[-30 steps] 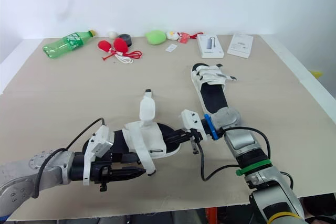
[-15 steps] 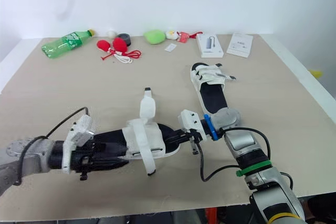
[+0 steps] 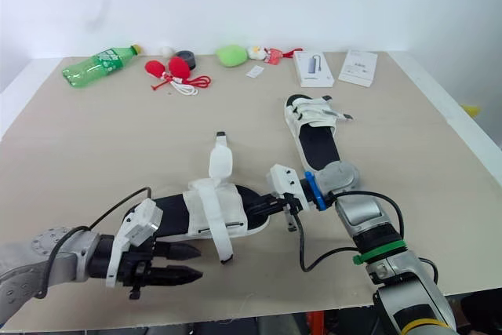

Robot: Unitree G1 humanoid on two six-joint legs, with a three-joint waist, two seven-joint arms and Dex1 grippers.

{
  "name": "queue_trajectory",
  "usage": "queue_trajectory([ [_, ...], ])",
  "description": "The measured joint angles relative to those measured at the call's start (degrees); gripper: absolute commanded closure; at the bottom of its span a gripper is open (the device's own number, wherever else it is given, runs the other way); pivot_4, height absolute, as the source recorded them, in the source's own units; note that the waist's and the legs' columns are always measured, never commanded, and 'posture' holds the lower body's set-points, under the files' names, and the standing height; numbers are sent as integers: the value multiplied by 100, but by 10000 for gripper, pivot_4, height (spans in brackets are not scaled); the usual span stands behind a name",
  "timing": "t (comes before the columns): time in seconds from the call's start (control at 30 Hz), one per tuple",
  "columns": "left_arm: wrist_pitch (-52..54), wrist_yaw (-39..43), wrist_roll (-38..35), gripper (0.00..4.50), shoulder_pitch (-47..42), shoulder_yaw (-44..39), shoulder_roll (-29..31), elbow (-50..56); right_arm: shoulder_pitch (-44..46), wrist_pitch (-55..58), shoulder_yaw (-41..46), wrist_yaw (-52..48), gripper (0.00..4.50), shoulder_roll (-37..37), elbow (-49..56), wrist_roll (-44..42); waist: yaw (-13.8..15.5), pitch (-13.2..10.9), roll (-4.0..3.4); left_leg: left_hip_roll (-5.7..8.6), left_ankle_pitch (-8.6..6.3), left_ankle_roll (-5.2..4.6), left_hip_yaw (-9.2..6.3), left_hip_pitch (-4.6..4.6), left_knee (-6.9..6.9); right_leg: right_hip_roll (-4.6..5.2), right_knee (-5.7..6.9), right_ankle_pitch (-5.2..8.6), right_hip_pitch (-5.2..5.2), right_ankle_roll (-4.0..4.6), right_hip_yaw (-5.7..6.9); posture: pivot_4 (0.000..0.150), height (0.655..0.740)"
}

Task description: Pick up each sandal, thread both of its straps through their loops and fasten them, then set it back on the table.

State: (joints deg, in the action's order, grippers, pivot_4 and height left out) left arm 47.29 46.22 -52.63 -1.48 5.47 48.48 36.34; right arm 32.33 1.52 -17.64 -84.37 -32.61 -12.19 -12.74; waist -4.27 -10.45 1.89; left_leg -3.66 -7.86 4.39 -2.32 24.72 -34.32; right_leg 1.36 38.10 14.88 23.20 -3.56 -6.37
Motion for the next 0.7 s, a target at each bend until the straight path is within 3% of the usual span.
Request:
queue_trajectory([
  [0.2, -82, -199, 533, 23067, -286, 387, -748, -392, -38, 63, -1, 33, 45000, -23, 101, 0, 3, 0, 0, 0, -1, -2, -2, 5, 0, -2, 1, 1, -6, -5, 0, 1500, 7400],
  [0.43, -101, -243, 779, 23067, -468, 551, -1115, -521, -57, 98, -3, 62, 45000, -75, 165, 1, 2, 1, 0, 2, -1, -2, -3, 5, -5, -1, 1, -1, -9, -6, -1, 1500, 7400],
  [0.53, -103, -228, 832, 30922, -477, 560, -1160, -540, -63, 101, -7, 70, 45000, -76, 181, 2, 2, 1, 0, 2, -1, -2, -4, 5, -5, -2, 1, -1, -10, -6, -1, 1500, 7400],
  [0.6, -121, -200, 846, 40750, -477, 561, -1184, -539, -65, 105, -8, 72, 45000, -76, 189, 2, 2, 1, 0, 2, -1, -3, -4, 5, -5, -2, 1, 0, -10, -7, -1, 1500, 7400],
  [0.7, -123, -175, 861, 44374, -446, 566, -1185, -537, -73, 108, -7, 79, 45000, -76, 194, 2, 2, 1, 0, 2, -1, -2, -5, 4, -4, -2, 1, 0, -10, -7, -1, 1500, 7400],
])
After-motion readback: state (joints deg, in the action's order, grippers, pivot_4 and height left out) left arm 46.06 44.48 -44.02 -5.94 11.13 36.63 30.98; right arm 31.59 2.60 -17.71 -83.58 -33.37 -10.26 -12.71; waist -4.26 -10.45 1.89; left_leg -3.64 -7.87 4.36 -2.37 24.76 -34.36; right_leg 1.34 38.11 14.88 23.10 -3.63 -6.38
